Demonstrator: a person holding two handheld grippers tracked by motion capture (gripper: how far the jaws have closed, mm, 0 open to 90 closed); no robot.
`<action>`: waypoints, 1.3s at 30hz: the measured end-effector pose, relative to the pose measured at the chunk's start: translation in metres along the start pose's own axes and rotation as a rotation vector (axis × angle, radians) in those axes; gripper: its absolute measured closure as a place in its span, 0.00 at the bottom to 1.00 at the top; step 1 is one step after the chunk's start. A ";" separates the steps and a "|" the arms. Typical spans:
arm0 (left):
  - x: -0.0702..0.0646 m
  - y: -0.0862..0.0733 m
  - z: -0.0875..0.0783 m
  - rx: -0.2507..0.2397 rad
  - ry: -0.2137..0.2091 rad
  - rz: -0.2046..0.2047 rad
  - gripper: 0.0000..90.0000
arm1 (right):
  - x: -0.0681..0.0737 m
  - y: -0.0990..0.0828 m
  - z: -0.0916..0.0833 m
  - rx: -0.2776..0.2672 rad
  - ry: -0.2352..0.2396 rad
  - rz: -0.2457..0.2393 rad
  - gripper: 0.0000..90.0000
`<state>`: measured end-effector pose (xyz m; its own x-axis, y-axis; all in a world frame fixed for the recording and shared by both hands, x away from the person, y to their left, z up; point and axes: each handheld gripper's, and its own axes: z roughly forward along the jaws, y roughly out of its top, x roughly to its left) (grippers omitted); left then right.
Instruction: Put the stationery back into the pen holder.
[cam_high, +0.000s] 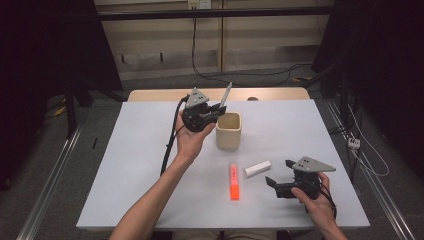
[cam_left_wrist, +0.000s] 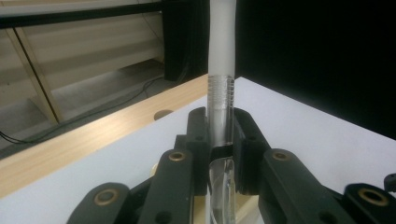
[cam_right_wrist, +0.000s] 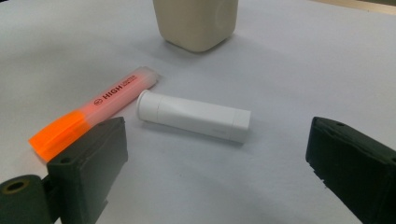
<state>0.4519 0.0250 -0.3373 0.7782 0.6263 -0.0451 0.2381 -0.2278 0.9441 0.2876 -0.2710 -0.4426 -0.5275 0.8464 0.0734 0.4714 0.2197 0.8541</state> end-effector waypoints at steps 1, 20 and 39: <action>-0.001 0.001 0.002 0.000 0.001 0.002 0.88 | 0.000 0.000 0.001 0.002 0.004 -0.001 0.06; 0.000 0.002 0.054 0.005 -0.006 -0.003 0.88 | 0.001 -0.003 0.003 0.014 0.010 0.003 0.06; 0.002 -0.023 0.060 0.059 -0.009 -0.013 0.88 | 0.002 -0.003 0.003 0.015 0.022 -0.007 0.07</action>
<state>0.4829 -0.0129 -0.3783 0.7803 0.6225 -0.0601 0.2815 -0.2637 0.9226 0.2875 -0.2680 -0.4465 -0.5461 0.8340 0.0792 0.4782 0.2327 0.8469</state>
